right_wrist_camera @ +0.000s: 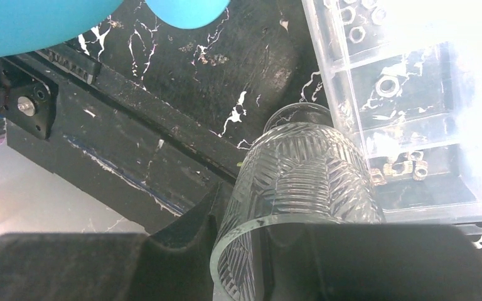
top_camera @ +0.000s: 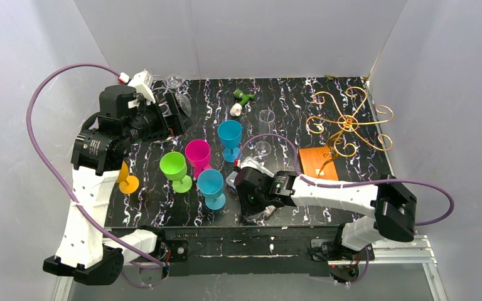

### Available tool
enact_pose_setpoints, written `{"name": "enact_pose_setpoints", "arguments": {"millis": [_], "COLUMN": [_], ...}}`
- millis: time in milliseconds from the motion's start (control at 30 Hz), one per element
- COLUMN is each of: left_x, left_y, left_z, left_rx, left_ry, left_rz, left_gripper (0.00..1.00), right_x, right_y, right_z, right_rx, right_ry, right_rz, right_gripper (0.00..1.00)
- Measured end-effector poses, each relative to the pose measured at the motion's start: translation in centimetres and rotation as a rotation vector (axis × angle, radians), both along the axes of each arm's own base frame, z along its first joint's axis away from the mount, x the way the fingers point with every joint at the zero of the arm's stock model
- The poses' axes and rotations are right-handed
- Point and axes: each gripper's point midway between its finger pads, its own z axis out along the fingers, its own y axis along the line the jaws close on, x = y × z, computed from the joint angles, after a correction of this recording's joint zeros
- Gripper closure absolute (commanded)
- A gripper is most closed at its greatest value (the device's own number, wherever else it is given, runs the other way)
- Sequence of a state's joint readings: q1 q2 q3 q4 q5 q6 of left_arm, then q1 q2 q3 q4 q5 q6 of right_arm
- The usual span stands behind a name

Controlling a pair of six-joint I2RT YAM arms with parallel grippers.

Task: Take the wine glass off the wine glass rack
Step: Place the wine glass at the center of the board.

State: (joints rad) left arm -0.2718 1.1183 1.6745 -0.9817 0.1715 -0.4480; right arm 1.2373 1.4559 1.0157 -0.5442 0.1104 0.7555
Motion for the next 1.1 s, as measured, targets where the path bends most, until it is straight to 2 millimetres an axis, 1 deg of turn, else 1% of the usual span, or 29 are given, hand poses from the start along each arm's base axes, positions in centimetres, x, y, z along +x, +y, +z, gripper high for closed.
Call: {"name": "enact_pose_setpoints", "arguments": {"millis": [233,400,500,667,833,967,1033,1067,1100], "left_x": [0.0,0.1,0.1,0.1,0.2,0.2,0.2,0.2,0.2], "left_y": [0.0,0.0,0.0,0.0,0.0,0.0,0.0,0.0,0.0], "left_z": [-0.4,-0.6,-0.6,-0.6,-0.7,-0.8,-0.8,-0.8,-0.8], "left_rx": [0.005,0.006,0.006,0.007,0.008,0.009,0.009,0.009,0.009], "left_ry": [0.01,0.015,0.015,0.016,0.019,0.021,0.021,0.021,0.021], "left_rz": [-0.001,-0.001,-0.001,-0.001,-0.001,-0.002,-0.002,-0.002,-0.002], "left_gripper": [0.02,0.02,0.02,0.02,0.02,0.02,0.02,0.02,0.02], "right_x": [0.9,1.5,1.6,2.2,2.6,2.7,2.8,2.8,2.8], "right_y": [-0.3,-0.5,-0.5,-0.6,-0.1,0.1,0.1,0.1,0.1], "right_z": [-0.3,-0.6,-0.7,-0.1,0.9,1.2,1.3,1.4,1.4], "right_rx": [-0.029,-0.059,-0.071,-0.08,-0.066,-0.06,-0.061,-0.062,-0.061], "right_ry": [-0.045,-0.075,-0.078,-0.106,-0.126,-0.13,-0.131,-0.132,-0.132], "right_rz": [-0.02,-0.025,-0.023,-0.029,-0.025,-0.023,-0.023,-0.024,-0.024], "right_gripper": [0.97,0.77,0.67,0.56,0.52,0.52,0.55,0.58,0.64]}}
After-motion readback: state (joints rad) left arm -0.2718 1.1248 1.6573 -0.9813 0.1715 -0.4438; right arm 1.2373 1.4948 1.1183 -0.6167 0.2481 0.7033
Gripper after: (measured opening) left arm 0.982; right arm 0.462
